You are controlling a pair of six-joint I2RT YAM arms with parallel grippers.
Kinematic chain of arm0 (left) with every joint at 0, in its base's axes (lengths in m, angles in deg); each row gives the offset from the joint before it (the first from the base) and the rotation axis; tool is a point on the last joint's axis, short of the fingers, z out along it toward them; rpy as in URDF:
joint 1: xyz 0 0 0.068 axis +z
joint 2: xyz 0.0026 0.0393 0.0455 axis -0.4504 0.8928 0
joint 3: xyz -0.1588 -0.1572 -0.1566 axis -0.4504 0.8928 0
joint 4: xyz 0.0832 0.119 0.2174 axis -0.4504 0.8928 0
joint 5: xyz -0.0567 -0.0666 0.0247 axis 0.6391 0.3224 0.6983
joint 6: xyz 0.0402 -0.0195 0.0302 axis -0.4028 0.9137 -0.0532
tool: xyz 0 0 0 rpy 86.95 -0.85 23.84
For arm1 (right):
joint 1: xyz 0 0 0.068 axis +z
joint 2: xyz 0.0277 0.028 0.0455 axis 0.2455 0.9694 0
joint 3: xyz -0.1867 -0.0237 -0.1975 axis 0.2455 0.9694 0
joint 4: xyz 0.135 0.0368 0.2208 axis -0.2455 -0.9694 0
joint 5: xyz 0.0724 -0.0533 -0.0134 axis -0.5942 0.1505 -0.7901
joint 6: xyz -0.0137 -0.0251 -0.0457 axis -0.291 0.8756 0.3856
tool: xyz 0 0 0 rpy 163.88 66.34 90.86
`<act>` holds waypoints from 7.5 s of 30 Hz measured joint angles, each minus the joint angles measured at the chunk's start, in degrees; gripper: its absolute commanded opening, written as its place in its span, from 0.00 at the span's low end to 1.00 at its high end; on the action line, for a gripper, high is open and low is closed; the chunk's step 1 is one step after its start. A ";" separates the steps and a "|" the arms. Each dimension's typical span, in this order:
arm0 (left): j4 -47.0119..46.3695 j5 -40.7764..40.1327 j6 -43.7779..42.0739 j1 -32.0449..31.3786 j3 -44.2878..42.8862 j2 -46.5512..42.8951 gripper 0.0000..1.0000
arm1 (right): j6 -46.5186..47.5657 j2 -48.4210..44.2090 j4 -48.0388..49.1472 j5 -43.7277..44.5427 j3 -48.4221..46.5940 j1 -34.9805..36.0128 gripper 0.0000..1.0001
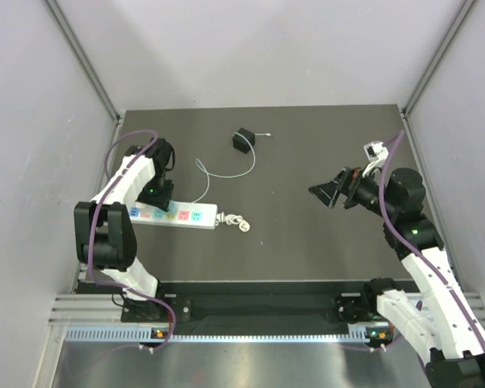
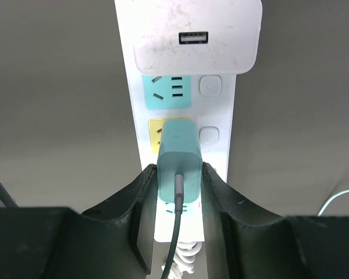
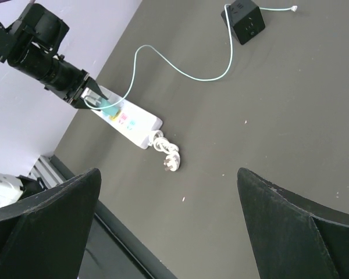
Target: Insert the plug
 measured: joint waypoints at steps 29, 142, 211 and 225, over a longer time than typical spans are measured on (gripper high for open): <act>-3.50 0.76 -4.11 0.35 2.05 0.59 0.21 | -1.97 -0.61 -0.15 -0.28 -0.07 0.00 1.00; -46.56 43.65 -52.41 -1.88 24.72 -36.92 0.75 | 15.56 97.24 17.51 27.71 -68.30 17.92 0.99; -51.10 46.49 -50.40 -2.03 22.12 -26.03 0.72 | 37.05 105.48 0.46 17.03 -86.01 17.62 0.37; -46.27 42.60 -55.74 -3.26 17.05 -25.33 0.74 | 40.24 90.01 5.77 22.97 -64.19 17.16 0.00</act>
